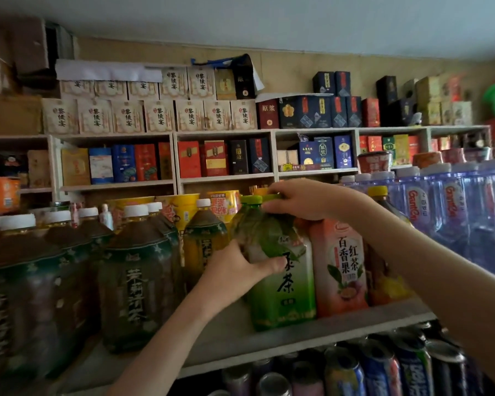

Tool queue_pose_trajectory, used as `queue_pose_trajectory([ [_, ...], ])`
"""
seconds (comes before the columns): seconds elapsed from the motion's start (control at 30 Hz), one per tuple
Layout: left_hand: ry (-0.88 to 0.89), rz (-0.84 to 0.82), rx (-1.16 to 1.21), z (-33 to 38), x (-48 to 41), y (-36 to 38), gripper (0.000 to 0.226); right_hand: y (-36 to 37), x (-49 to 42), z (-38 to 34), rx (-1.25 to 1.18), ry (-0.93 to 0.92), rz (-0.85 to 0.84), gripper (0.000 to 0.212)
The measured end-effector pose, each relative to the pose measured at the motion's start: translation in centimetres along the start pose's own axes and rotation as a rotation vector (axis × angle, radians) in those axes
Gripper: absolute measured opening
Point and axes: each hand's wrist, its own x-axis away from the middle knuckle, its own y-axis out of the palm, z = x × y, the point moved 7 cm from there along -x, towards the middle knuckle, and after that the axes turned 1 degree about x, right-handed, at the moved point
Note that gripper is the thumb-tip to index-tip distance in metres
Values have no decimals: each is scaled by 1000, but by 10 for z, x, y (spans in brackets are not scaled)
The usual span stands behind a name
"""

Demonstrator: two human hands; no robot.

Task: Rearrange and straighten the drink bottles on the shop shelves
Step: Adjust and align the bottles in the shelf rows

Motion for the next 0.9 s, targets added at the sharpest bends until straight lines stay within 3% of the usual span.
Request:
queue_pose_trajectory([
  [0.13, -60, -68, 2, -5, 0, -2, 44, -2, 0, -2, -22, 26, -74, 52],
  [0.2, -118, -141, 11, -3, -10, -4, 60, -9, -5, -2, -57, 25, -14, 58],
  [0.3, -222, 18, 104, -9, -32, -24, 84, -17, -26, -1, -55, -32, 106, 42],
  [0.4, -243, 147, 181, -20, -43, -28, 60, -6, -50, 7, -18, -45, -34, 38],
  [0.53, -273, 82, 206, -28, -50, -14, 39, 15, -76, 20, -39, -17, -218, 41],
  [0.67, -284, 26, 206, -27, -55, -11, 33, 29, -92, 20, -129, -21, -209, 36],
  [0.9, -291, -31, 152, -17, -60, -16, 14, 17, -100, 23, 45, -84, -200, 25],
])
